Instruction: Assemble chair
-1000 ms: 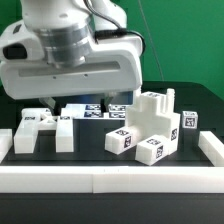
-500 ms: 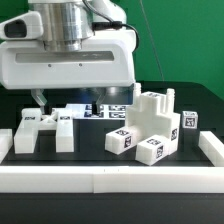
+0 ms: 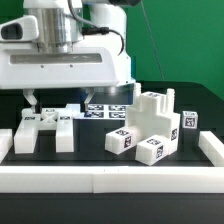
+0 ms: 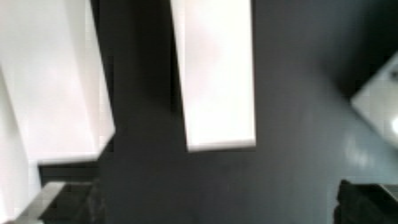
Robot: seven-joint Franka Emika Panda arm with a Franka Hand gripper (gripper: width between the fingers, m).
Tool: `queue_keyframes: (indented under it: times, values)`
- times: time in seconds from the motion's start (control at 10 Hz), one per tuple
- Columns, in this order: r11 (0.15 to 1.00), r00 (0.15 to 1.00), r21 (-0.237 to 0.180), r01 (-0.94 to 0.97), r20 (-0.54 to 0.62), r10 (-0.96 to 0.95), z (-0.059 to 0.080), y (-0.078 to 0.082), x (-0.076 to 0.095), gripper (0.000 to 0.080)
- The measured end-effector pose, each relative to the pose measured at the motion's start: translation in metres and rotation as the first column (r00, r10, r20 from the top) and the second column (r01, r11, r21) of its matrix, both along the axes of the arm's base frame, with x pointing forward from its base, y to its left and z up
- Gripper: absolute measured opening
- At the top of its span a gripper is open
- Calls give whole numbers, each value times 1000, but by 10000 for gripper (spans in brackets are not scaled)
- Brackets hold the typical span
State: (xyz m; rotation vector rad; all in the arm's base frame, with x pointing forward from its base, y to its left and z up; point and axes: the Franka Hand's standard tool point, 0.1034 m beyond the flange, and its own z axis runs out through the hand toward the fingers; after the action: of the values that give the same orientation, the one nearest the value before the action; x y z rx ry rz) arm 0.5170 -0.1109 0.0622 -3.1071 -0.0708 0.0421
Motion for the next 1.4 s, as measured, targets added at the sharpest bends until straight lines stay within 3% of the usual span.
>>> queue_keyframes:
  times: [0.4, 0.6, 1.4]
  values:
    - [999, 999, 1, -48, 1, 48, -3, 0, -2, 649]
    - [995, 995, 3, -103, -3, 103, -12, 0, -15, 649]
    - [995, 994, -5, -104, -44, 104, -41, 3, -27, 649]
